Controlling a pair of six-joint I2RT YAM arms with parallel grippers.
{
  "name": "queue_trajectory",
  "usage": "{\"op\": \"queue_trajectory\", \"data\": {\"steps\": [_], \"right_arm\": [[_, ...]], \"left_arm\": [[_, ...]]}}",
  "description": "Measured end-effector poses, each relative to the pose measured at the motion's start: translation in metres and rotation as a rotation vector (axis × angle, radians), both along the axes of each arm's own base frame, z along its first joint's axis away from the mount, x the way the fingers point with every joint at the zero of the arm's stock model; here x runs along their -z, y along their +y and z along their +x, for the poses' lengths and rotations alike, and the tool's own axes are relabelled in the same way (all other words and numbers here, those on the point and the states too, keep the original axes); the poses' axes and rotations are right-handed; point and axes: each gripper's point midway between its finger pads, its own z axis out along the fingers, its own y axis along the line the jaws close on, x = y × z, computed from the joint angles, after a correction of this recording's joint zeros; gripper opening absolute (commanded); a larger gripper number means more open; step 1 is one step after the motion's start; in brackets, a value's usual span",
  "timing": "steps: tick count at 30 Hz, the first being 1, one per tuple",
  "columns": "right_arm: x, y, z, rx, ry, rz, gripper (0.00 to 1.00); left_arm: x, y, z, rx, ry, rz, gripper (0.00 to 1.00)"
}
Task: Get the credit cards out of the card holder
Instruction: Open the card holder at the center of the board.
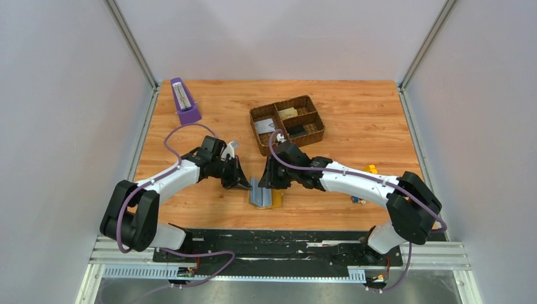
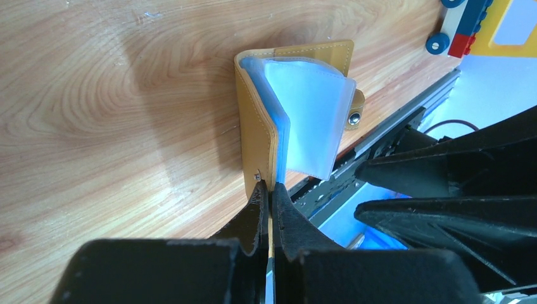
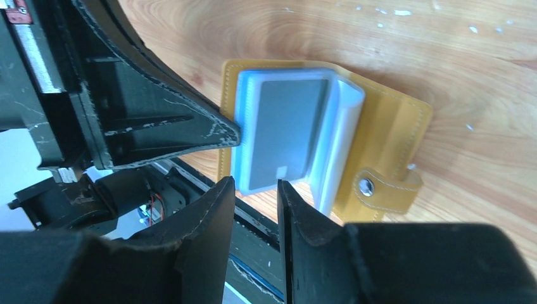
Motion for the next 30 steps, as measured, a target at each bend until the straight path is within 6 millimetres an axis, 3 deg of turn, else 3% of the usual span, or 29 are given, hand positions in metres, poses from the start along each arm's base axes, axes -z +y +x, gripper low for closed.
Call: {"op": "queue_trajectory", "data": {"steps": [12, 19, 30], "right_arm": [[0.023, 0.021, -0.003, -0.063, 0.057, 0.032, 0.36], [0.039, 0.025, -0.007, -0.086, 0.094, 0.022, 0.36], [0.044, 0.022, -0.006, -0.071, 0.094, 0.013, 0.32]], "left_arm": [[0.0, 0.0, 0.0, 0.0, 0.0, 0.0, 0.0], [0.0, 0.0, 0.0, 0.001, -0.001, 0.001, 0.0], [0.001, 0.0, -0.002, 0.005, 0.001, 0.003, 0.0]]}}
